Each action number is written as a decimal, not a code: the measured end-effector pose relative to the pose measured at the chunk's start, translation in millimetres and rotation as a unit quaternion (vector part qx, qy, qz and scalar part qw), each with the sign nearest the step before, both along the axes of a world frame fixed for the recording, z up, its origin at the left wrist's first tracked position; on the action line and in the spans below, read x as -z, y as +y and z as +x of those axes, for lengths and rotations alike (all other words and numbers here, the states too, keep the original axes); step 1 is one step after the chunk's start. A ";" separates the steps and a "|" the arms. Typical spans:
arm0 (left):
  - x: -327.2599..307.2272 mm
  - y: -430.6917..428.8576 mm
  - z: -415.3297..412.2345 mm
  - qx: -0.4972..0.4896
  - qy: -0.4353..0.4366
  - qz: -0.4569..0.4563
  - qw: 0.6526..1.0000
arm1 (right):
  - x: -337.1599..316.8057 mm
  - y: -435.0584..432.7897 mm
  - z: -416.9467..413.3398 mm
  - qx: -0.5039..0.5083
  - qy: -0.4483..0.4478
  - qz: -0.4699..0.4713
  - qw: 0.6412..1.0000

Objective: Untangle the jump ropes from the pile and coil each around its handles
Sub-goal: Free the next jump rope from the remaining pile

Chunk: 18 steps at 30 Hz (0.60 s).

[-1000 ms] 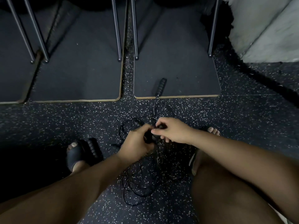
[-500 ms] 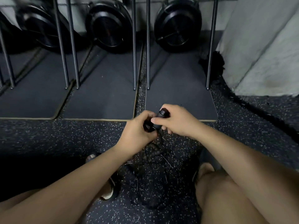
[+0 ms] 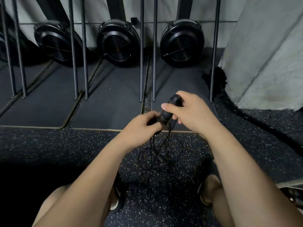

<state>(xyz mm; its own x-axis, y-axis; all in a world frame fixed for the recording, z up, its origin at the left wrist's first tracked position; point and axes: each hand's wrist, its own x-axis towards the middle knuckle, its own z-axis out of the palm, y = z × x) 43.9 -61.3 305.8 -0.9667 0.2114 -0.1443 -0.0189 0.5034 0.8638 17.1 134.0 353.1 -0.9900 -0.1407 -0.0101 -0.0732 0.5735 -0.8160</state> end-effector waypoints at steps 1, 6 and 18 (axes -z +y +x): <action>1.0 -1.3 -2.4 0.003 -0.013 0.002 1.000 | 1.4 1.6 -1.2 0.008 0.004 -0.009 1.000; 1.6 -3.4 -17.7 0.053 -0.078 0.029 0.995 | 1.6 9.0 -4.9 0.035 0.017 -0.034 0.999; 21.2 4.6 -48.1 0.006 -0.073 0.125 0.989 | -11.6 31.3 -23.4 0.200 -0.060 -0.430 0.878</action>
<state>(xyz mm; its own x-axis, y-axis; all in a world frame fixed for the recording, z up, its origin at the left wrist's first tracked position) -4.1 -56.8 284.6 -0.9365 0.2701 -0.2235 -0.1472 0.2757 0.9499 -6.3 165.3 364.8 -0.9611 0.2116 -0.1777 0.1097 -0.2979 -0.9483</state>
